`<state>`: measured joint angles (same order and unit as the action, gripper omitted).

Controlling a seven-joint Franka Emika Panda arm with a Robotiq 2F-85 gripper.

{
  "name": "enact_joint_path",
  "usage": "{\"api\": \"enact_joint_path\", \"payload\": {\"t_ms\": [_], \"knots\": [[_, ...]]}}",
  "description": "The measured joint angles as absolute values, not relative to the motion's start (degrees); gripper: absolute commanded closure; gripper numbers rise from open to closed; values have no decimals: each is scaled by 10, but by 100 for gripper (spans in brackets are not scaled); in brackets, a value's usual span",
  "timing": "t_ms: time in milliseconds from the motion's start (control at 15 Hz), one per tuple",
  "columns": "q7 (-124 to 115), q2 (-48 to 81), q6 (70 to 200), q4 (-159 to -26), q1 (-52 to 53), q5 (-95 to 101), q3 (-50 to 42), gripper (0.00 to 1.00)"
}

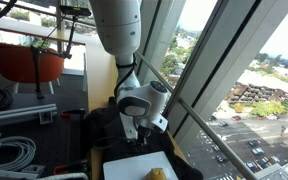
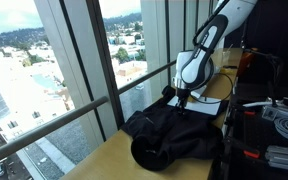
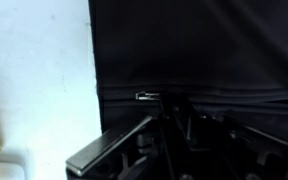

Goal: Close the zipper on the jumper

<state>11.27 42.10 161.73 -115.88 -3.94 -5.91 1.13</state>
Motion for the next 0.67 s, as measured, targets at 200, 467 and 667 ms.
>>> {"api": "enact_joint_path", "payload": {"t_ms": [200, 467, 667], "knots": [[112, 421, 1617, -1159, -39, -59, 11, 98], [112, 420, 1617, -1159, -39, -58, 11, 98], [112, 413, 1617, -1163, -38, -48, 11, 98]]}}
